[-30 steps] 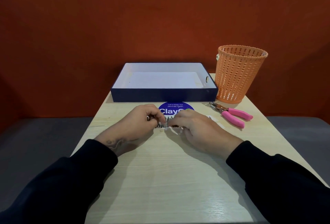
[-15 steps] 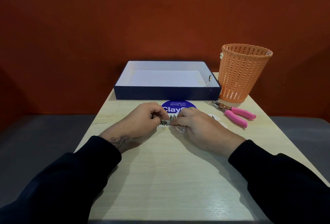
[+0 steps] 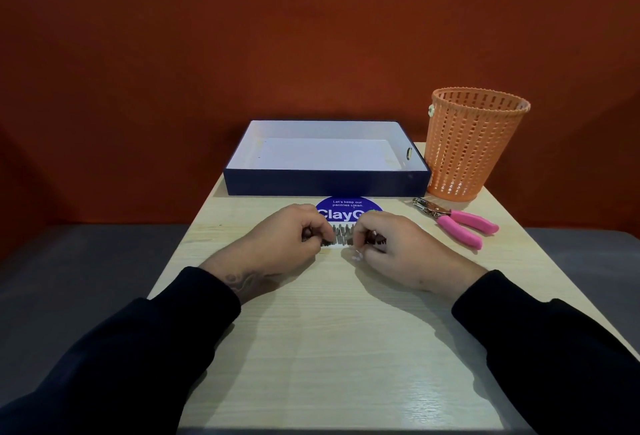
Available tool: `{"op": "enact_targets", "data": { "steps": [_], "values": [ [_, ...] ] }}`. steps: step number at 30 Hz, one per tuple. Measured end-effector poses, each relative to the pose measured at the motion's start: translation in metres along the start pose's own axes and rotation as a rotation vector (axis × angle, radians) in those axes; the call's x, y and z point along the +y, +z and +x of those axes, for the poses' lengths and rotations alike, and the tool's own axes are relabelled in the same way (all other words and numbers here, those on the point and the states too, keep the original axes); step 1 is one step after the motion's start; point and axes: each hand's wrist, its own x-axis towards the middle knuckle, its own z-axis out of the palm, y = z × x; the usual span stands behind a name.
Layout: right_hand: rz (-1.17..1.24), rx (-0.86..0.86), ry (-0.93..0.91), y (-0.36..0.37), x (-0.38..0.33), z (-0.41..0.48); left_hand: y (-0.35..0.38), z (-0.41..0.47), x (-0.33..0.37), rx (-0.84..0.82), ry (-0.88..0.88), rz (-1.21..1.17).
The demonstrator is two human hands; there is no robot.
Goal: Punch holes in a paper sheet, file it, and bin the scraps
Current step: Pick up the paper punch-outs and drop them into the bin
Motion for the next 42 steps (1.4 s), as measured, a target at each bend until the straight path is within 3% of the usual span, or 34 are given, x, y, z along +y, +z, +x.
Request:
{"op": "enact_targets", "data": {
  "steps": [4,14,23,29,35,39,42],
  "values": [
    [0.087,0.015,0.016,-0.005,0.009,-0.001,-0.001,-0.003,0.008,-0.027,0.042,0.162],
    [0.121,0.059,0.079,-0.008,0.010,-0.008,0.011,0.004,0.020,0.015,0.053,0.265],
    [-0.047,-0.019,0.057,-0.006,0.003,-0.015,0.018,0.001,0.019,0.003,0.101,0.142],
    [0.059,0.050,0.098,-0.006,0.010,-0.015,0.019,0.000,0.019,0.018,0.127,0.115],
    [-0.015,-0.037,0.035,-0.003,0.008,-0.015,0.021,0.001,0.016,0.017,0.093,0.108],
    [0.100,0.075,0.065,-0.005,0.016,-0.014,0.018,0.002,0.012,0.035,0.087,-0.041],
    [0.046,0.056,0.017,-0.002,0.015,-0.013,0.016,0.003,0.009,0.076,0.072,-0.070]
  ]
}}
